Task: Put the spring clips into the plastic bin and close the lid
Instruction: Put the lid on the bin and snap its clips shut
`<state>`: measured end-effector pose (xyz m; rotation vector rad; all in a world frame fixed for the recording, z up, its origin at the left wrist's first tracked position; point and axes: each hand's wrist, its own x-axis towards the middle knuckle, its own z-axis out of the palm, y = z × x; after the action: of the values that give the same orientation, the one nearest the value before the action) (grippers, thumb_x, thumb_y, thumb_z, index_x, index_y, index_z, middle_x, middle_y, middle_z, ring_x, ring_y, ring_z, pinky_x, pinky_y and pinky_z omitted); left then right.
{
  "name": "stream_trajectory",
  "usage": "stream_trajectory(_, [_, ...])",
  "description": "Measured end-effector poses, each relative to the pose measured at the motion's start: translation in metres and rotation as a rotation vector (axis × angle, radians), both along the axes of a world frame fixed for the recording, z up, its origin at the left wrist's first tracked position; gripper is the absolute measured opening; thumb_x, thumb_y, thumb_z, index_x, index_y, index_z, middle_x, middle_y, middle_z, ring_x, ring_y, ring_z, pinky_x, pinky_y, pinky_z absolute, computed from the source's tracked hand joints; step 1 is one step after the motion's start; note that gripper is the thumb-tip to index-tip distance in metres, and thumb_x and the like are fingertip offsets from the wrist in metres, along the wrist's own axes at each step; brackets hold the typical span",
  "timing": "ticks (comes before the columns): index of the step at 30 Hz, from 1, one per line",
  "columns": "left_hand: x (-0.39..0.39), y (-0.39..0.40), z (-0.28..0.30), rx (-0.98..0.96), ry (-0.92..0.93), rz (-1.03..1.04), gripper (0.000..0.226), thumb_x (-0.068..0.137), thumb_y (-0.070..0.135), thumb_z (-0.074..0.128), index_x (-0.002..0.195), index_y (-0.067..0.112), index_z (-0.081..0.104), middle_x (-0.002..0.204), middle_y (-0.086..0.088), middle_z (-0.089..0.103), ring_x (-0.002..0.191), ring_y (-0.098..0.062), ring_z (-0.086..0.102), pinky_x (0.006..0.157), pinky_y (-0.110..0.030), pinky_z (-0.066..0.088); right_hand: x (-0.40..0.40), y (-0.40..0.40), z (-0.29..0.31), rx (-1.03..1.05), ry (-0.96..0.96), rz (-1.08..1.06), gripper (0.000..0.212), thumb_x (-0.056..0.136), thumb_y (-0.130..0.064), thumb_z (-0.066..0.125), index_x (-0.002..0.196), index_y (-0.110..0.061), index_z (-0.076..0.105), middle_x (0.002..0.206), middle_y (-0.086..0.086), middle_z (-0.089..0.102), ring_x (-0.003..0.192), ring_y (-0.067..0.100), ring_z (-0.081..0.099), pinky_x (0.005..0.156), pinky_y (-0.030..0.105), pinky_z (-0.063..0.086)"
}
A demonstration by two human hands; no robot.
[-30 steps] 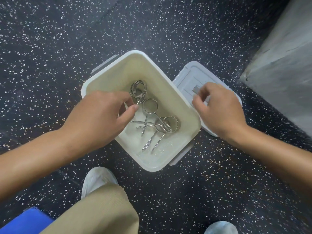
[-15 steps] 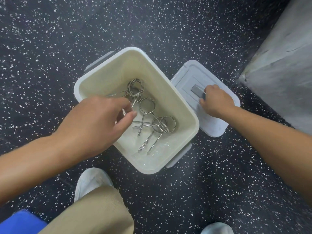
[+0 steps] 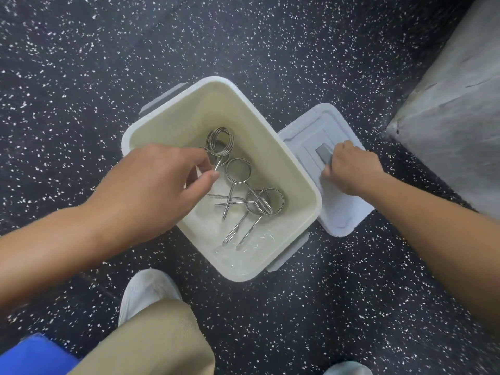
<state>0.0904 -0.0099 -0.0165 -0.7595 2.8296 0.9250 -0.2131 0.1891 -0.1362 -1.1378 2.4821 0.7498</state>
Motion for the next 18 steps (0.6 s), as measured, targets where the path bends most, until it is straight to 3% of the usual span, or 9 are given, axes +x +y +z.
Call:
stream_trajectory(4, [-0.005,-0.004,0.003,0.004,-0.007,0.014,0.029,0.094,0.052,0.048,0.090,0.032,0.068,0.067,0.018,0.061,0.066,-0.010,0.059,0.061,-0.035,0.053,-0.007,0.016,0.021,-0.061,-0.013,-0.023,0.043,0.093,-0.037,0.037,0.115,-0.002,0.049,0.101,0.013,0.046,0.087,0.034,0.057,0.067,0.041,0.045])
stream_trajectory(11, [-0.010,-0.010,0.006,-0.013,0.026,0.034,0.030,0.092,0.052,0.047,0.086,0.030,0.066,0.064,0.016,0.064,0.062,-0.014,0.063,0.063,-0.038,0.055,-0.017,0.016,0.080,-0.133,0.016,0.083,0.045,0.092,-0.039,0.037,0.112,-0.001,0.050,0.112,0.019,0.052,0.096,0.039,0.060,0.068,0.043,0.043])
stream_trajectory(18, [-0.015,-0.011,0.009,-0.027,0.033,0.053,0.029,0.092,0.049,0.049,0.086,0.028,0.067,0.064,0.014,0.066,0.061,-0.012,0.061,0.061,-0.034,0.051,-0.016,-0.011,0.136,-0.240,0.041,0.036,0.041,0.090,-0.042,0.039,0.100,-0.004,0.051,0.105,0.019,0.054,0.078,0.035,0.050,0.068,0.043,0.040])
